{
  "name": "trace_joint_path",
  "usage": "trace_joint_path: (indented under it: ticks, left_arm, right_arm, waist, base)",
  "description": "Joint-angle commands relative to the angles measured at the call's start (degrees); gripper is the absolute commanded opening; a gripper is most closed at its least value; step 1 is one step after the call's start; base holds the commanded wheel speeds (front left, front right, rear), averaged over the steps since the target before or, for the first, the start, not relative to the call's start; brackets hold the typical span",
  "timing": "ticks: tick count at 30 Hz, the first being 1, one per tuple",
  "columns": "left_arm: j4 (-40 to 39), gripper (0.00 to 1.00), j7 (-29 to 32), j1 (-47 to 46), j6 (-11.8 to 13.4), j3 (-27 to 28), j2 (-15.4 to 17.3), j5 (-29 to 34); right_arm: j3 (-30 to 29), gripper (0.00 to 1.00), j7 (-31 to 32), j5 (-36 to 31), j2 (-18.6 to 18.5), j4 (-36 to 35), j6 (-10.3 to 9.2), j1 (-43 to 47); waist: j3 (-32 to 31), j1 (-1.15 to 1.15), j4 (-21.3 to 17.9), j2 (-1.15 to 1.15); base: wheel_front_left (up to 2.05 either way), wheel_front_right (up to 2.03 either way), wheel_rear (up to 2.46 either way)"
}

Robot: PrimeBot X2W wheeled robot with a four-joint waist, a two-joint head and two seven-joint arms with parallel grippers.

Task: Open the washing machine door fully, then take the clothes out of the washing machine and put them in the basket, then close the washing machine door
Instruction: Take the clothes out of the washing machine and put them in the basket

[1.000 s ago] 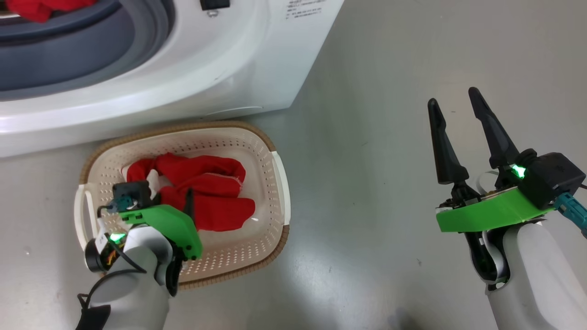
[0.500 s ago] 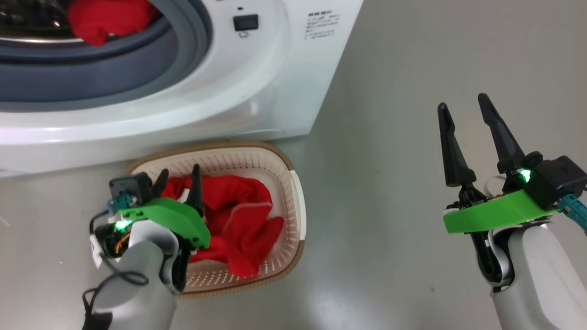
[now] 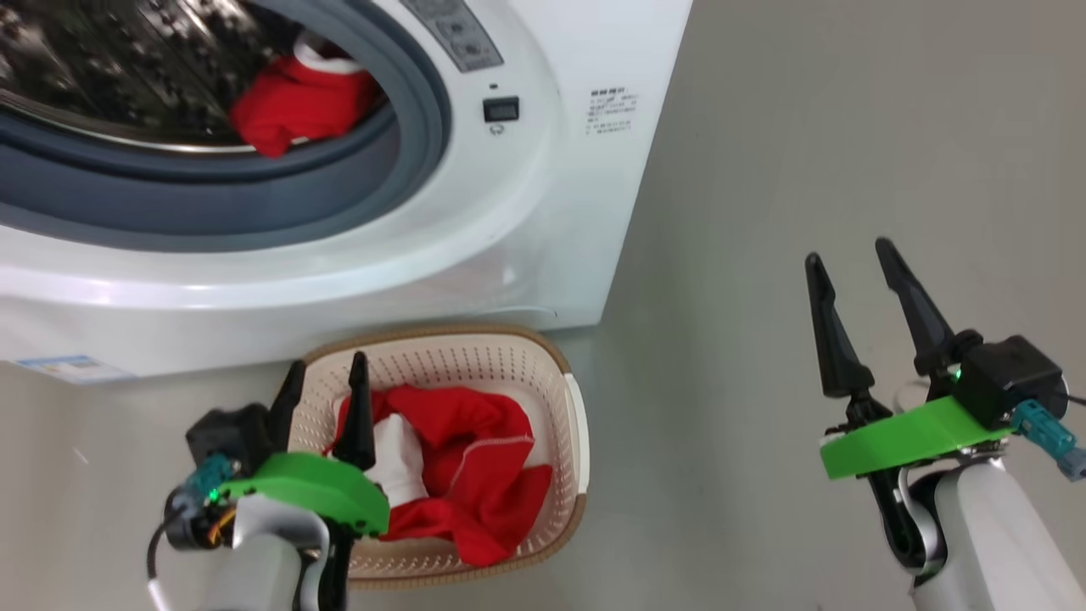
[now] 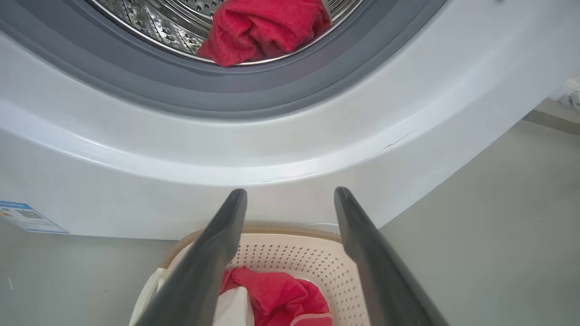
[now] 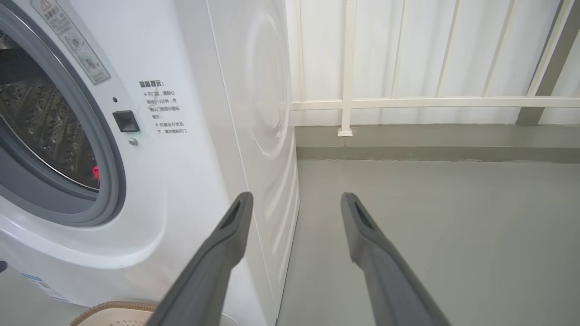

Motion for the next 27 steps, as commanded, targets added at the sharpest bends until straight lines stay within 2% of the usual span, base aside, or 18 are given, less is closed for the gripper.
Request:
trace_joint_path:
  ticks: [1,5,9,14,27]
  left_arm:
    - [-2.8,1.00,-0.7,1.9,0.6,2.2,1.1,0.9]
    - [-8.5,1.00,-0.7,5.8,0.7,3.4,0.9,2.5]
    - [-12.8,1.00,-0.7,9.3,-0.5,3.6,1.0,3.4]
    - [-17.5,1.00,-0.7,11.9,0.2,5.5,2.0,5.6]
    - [-30.1,1.00,-0.7,19.5,1.8,10.4,1.6,10.3]
  right_arm:
    - [1.0,1.00,-0.4,-0.9,0.0,-0.9,0.28,1.0]
    - [1.2,1.00,-0.4,-0.8,0.0,-0.5,0.28,2.4]
    - [0.3,1.00,-0.4,-1.6,0.0,-0.7,0.28,3.6]
    - [-0.6,1.00,-0.4,-2.7,0.0,-1.4,0.28,5.0]
    - [-2.4,1.00,-0.4,-6.0,0.0,-4.9,0.28,9.3]
  waist:
    - [-3.2,0.00,0.9,0.00]
    - [-5.8,0.00,1.0,0.00]
    - [-7.9,0.00,1.1,0.00]
    - [-9.6,0.00,1.1,0.00]
    - [-12.8,0.00,0.3,0.00]
  base:
    - [0.00,0.00,0.00]
    - [0.00,0.00,0.00]
    - [0.00,0.00,0.00]
    - [0.00,0.00,0.00]
    - [0.00,0.00,0.00]
